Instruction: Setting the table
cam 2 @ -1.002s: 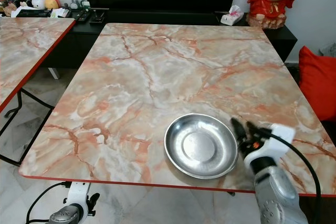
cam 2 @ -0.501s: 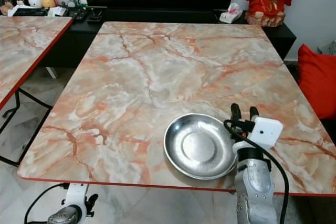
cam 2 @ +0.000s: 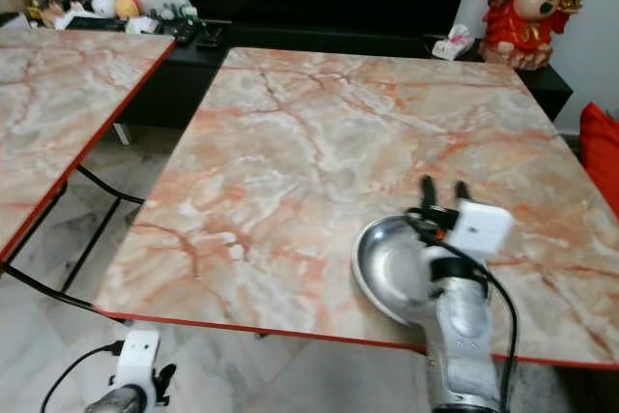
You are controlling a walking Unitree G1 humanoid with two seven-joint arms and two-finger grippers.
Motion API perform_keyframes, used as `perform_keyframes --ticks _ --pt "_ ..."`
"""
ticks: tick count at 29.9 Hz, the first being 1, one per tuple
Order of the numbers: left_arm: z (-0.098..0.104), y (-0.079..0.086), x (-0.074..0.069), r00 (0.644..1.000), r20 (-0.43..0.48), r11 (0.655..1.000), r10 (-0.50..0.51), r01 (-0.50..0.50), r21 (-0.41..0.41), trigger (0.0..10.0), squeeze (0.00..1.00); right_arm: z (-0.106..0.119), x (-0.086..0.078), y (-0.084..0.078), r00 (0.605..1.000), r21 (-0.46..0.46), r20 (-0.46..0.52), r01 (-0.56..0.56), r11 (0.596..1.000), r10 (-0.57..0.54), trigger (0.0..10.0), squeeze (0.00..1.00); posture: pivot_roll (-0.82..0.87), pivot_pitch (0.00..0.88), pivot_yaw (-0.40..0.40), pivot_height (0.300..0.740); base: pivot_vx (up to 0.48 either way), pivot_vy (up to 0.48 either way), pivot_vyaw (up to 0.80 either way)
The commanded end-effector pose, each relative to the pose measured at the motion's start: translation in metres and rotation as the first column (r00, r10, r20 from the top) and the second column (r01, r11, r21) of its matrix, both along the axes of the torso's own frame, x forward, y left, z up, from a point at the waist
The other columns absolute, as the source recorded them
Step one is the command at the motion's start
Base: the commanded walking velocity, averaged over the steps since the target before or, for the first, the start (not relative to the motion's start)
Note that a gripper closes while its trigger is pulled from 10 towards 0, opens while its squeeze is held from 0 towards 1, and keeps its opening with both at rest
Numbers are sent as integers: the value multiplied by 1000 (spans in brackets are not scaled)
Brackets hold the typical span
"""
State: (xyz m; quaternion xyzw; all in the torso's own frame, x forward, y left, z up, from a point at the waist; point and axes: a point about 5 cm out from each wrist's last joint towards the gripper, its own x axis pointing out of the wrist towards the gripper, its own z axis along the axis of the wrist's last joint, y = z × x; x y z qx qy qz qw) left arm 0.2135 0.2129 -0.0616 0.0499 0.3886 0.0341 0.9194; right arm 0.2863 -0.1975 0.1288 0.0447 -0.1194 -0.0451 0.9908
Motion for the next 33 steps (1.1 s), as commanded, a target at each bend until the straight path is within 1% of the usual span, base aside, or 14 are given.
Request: perform_keyframes --ticks 1,9,22,26,29,33 --pt "-2 -7 -1 1000 -7 1000 -9 9 -13 10000 0 -3 -2 -7 1000 -3 -9 20 1000 -20 10000 0 -16 0 4 740 0 480 0" --pt "-2 -6 -1 1000 -8 1000 -11 11 -13 10000 0 1 3 -2 1000 -11 7 -8 1000 8 10000 0 -15 0 10 740 0 480 0" --pt "-2 -7 -1 1000 -9 1000 -9 9 -15 10000 0 4 4 1 1000 -21 18 -23 1000 23 10000 0 -15 0 7 740 0 480 0" --pt "-2 -6 -1 1000 -8 1000 2 -2 -16 10000 0 6 5 2 999 -36 22 -30 999 31 10000 0 -18 0 6 740 0 480 545" --pt "-2 -6 -1 1000 -9 1000 11 -11 -20 10000 0 7 5 2 999 -28 22 -30 999 31 10000 0 -15 11 5 740 0 480 502" --pt "-3 -6 -2 1000 -10 1000 15 -15 -20 10000 0 6 4 2 999 -24 21 -31 999 31 10000 0 -15 11 5 740 0 480 0"
